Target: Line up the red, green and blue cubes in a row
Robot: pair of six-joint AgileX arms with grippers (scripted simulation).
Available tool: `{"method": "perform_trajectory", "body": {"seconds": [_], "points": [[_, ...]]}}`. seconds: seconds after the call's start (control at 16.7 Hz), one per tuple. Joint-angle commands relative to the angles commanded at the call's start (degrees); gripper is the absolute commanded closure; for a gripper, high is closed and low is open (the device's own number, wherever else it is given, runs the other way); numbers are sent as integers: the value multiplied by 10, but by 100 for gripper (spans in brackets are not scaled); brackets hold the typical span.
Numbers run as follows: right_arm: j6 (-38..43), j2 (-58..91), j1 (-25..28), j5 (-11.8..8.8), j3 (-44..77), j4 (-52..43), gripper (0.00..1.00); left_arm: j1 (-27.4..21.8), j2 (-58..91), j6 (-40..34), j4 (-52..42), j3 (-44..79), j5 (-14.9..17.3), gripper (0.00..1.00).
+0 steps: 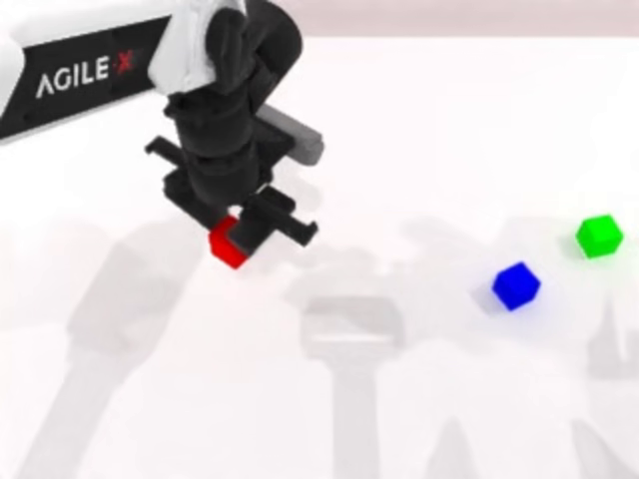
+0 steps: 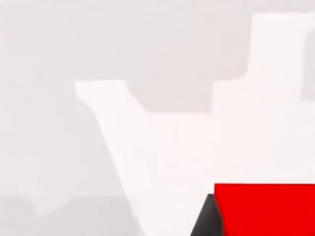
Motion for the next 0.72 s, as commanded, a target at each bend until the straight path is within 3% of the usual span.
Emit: {"method": "perform_trajectory", "body": {"seconds": [0.3,0.72], "points": [[0,0,0,0,0,0,0,-21,-21,-64,0,-22,-3,100],[0,0,0,0,0,0,0,-90,-111,-336,2,-127,-16,100]]}}
